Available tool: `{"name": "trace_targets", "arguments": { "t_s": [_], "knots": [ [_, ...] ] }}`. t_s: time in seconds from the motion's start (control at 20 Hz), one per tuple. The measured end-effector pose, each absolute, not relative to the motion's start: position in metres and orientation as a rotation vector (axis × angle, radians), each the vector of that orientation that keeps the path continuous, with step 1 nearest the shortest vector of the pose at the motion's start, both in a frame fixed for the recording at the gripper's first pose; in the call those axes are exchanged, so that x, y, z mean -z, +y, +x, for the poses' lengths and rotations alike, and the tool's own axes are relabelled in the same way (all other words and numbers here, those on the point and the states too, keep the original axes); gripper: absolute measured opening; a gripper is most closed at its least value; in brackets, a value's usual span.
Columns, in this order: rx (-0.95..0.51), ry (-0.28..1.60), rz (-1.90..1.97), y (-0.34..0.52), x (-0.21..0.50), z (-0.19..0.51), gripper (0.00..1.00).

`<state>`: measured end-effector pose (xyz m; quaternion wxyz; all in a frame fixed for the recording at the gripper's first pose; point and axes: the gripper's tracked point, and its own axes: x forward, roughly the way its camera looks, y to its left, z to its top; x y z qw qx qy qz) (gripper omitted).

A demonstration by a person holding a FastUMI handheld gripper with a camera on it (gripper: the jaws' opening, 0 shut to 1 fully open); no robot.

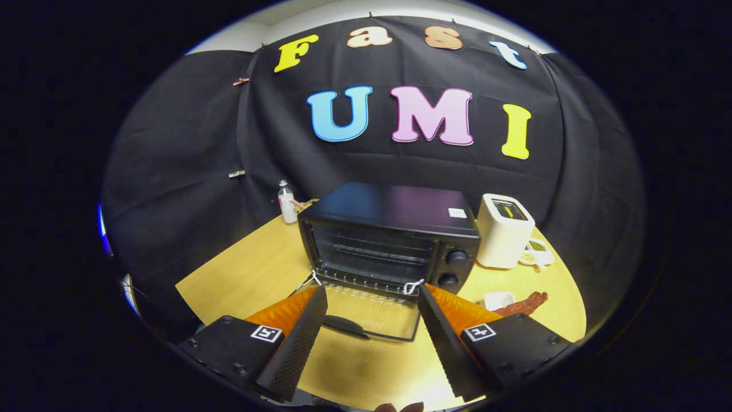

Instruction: Open the toaster oven, put the food inside, and close the toaster oven door.

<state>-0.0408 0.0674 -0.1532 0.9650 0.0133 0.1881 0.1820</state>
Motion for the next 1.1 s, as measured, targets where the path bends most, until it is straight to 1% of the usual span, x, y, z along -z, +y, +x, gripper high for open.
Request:
{"name": "trace_targets", "arguments": {
  "t_s": [0.15, 0.3, 0.6, 0.9, 1.0, 1.1],
  "knots": [
    [-0.318, 0.370, 0.061, 0.012, 0.146, -0.031, 0.99],
    [-0.247, 0.373, 0.044, -0.053, 0.154, -0.017, 0.99],
    [-0.176, 0.459, 0.096, -0.144, 0.206, 0.009, 0.99],
    [-0.144, 0.575, 0.310, -0.177, 0.284, 0.044, 0.98],
    [-0.160, 0.633, 0.379, -0.176, 0.309, 0.051, 0.96],
    [-0.183, 0.673, 0.452, -0.171, 0.324, 0.057, 0.87]
  ]
}}
